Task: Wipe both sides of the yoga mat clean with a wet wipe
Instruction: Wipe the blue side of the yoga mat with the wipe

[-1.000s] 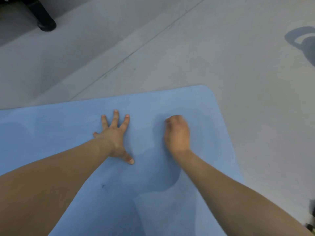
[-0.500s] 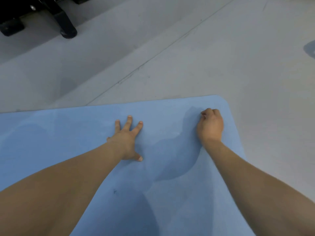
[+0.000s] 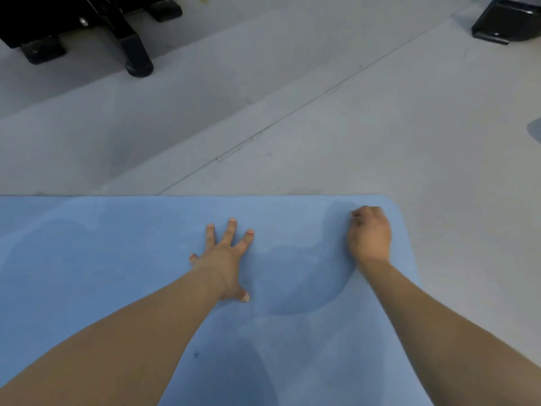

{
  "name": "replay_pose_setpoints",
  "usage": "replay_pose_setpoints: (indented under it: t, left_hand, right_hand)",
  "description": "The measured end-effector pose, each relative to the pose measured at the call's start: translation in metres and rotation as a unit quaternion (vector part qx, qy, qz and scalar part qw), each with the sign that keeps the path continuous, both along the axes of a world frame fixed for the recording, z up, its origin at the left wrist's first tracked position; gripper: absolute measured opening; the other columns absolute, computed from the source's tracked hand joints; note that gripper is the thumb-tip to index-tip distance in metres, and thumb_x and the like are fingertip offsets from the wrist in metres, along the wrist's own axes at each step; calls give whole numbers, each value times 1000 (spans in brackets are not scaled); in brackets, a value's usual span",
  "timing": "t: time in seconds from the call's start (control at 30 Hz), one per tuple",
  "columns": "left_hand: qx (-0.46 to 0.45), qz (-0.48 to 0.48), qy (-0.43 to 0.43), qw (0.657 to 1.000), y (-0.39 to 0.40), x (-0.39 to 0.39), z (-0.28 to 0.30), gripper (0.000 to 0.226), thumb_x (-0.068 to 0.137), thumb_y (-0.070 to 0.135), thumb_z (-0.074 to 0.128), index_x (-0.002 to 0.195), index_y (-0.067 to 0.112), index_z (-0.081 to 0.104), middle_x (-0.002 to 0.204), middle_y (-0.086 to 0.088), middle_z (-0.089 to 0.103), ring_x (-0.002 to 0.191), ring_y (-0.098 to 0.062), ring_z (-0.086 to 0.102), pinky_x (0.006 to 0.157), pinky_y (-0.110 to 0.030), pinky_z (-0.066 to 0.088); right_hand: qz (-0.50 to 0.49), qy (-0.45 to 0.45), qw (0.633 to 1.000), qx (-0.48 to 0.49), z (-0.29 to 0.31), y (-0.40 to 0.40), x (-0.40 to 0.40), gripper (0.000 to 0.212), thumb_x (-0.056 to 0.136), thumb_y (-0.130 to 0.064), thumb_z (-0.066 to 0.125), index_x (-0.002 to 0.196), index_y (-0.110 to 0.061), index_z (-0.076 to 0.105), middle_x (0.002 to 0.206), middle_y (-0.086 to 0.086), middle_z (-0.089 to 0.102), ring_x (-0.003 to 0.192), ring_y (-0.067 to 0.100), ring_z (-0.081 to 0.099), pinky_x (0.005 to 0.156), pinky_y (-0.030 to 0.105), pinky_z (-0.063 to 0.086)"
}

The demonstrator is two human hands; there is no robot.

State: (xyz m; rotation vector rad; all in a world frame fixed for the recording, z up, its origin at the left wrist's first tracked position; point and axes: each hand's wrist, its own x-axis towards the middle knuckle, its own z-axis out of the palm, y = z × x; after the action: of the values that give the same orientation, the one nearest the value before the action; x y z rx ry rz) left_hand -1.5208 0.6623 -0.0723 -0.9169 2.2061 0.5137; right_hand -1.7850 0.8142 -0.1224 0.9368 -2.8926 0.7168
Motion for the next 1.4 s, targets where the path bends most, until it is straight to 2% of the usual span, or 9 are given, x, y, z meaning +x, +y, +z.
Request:
replay_pose_setpoints:
  t: [0.1, 0.17, 0.3, 0.43, 0.57, 0.77, 1.03, 1.2, 1.4]
  left_hand:
    - [1, 0, -4, 1000, 2, -2, 1, 138, 65, 56, 87, 152, 49, -19, 156, 10, -42, 148, -38, -29, 108, -73, 30]
    - [5, 2, -4, 1000, 2, -3, 1, 137, 65, 55, 87, 152, 49, -19, 155, 10, -42, 147, -38, -30, 108, -74, 30]
    - [14, 10, -1, 1000, 2, -2, 1, 135, 64, 54, 89, 155, 48, -11, 156, 11, -42, 147, -37, -31, 108, -74, 28]
    - [16, 9, -3, 1000, 2, -3, 2, 136, 65, 54, 88, 153, 50, -15, 155, 12, -42, 147, -37, -32, 109, -74, 27]
    - [7, 3, -8, 1000, 1, -2, 2, 138, 66, 56, 87, 151, 50, -20, 155, 12, -43, 147, -38, -32, 109, -74, 28]
    - [-10, -17, -17, 1000, 1, -2, 5, 137, 66, 60, 85, 150, 50, -23, 156, 10, -42, 148, -38, -30, 106, -69, 36]
    - [0, -7, -11, 1000, 1, -4, 2, 137, 65, 59, 85, 149, 53, -23, 153, 13, -45, 147, -37, -32, 108, -71, 32]
    - [2, -7, -12, 1000, 0, -3, 2, 138, 65, 60, 85, 149, 53, -24, 153, 13, -46, 147, -36, -31, 109, -70, 31]
    - [-4, -7, -11, 1000, 2, -4, 2, 138, 64, 61, 85, 150, 52, -23, 152, 13, -46, 148, -37, -31, 109, -70, 32]
  right_hand:
    - [-107, -41, 993, -13, -1, -13, 6, 19, 86, -1, 51, 97, -2, 67, 103, 19, 59, 88, 40, 58, 78, 40, 43]
    - [-91, -62, 993, -43, 0, -46, 42, 17, 84, 1, 53, 93, -2, 68, 100, 19, 60, 86, 39, 59, 78, 39, 42]
    - [131, -87, 986, -45, 3, -116, 130, 19, 79, -2, 52, 86, -3, 69, 91, 16, 63, 83, 35, 60, 74, 39, 47]
    - [243, -60, 968, -26, 3, -111, 114, 11, 81, -2, 60, 87, -5, 69, 90, 14, 62, 83, 34, 60, 73, 40, 51]
    - [135, 15, 990, -35, -5, -55, 39, 8, 80, 2, 64, 82, -5, 68, 87, 15, 61, 79, 37, 59, 70, 41, 50]
    - [-9, -60, 995, -79, -6, -73, 53, 17, 84, -3, 56, 90, -7, 71, 97, 14, 63, 83, 34, 61, 75, 34, 44]
    - [229, -49, 971, -41, 1, -122, 91, 15, 79, -2, 61, 89, -6, 70, 89, 14, 61, 82, 34, 60, 71, 37, 50]
    - [94, 11, 995, -38, -5, -41, -14, 11, 76, 2, 62, 83, -4, 68, 89, 16, 61, 81, 38, 61, 71, 41, 51]
    - [-72, -37, 996, -28, -4, 0, -59, 19, 86, -2, 54, 96, -3, 70, 102, 15, 62, 89, 36, 60, 76, 31, 41]
